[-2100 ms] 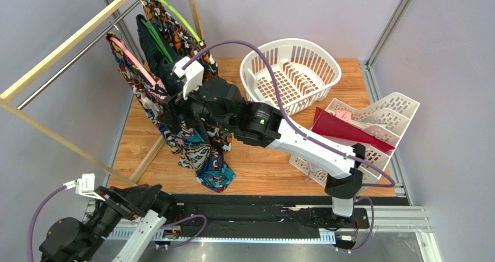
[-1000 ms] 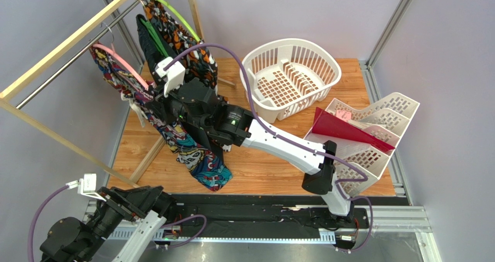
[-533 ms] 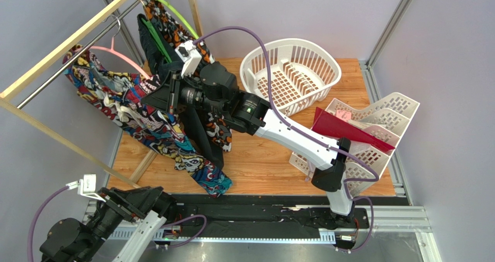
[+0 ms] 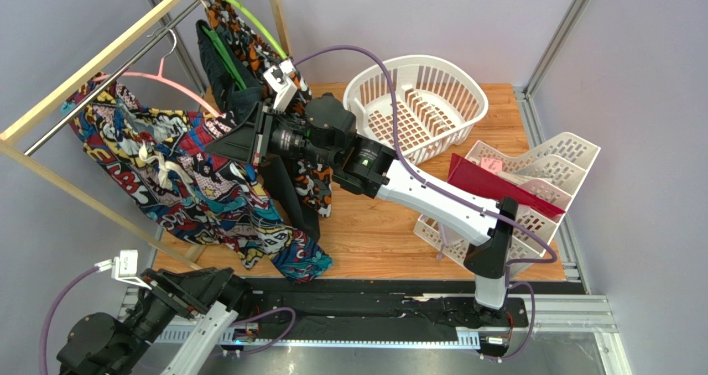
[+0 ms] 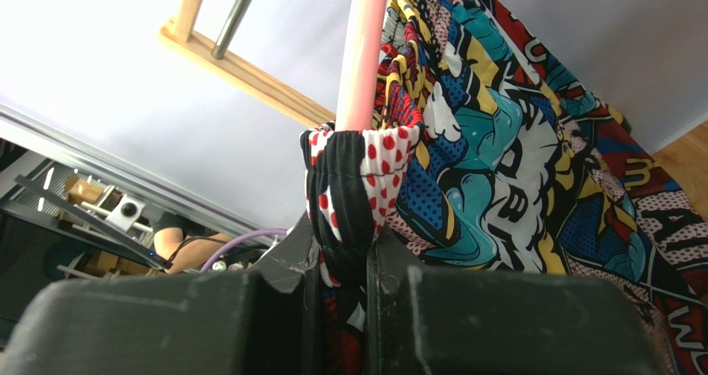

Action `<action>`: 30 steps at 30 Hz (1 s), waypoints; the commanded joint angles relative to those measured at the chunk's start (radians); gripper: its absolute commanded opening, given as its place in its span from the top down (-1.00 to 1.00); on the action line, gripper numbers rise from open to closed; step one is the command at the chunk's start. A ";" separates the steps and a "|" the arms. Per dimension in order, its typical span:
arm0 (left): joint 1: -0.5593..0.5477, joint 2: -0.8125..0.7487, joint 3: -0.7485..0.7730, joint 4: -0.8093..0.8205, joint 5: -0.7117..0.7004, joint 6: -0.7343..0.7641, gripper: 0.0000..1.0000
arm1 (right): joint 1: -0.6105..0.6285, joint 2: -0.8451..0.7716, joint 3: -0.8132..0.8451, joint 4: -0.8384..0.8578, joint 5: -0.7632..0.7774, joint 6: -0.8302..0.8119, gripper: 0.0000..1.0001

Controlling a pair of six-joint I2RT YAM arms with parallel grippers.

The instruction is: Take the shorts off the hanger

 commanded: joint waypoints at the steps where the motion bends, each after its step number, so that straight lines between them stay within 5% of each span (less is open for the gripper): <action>1: -0.003 -0.004 -0.010 -0.027 0.018 -0.004 -0.79 | -0.015 -0.114 -0.014 0.226 -0.004 0.022 1.00; 16: -0.002 0.006 -0.013 -0.018 0.028 0.001 -0.78 | -0.126 -0.242 -0.252 0.323 -0.022 0.085 1.00; 30: -0.002 0.084 -0.024 0.163 0.119 0.021 -0.78 | -0.141 -0.430 -0.487 -0.131 -0.242 -0.863 1.00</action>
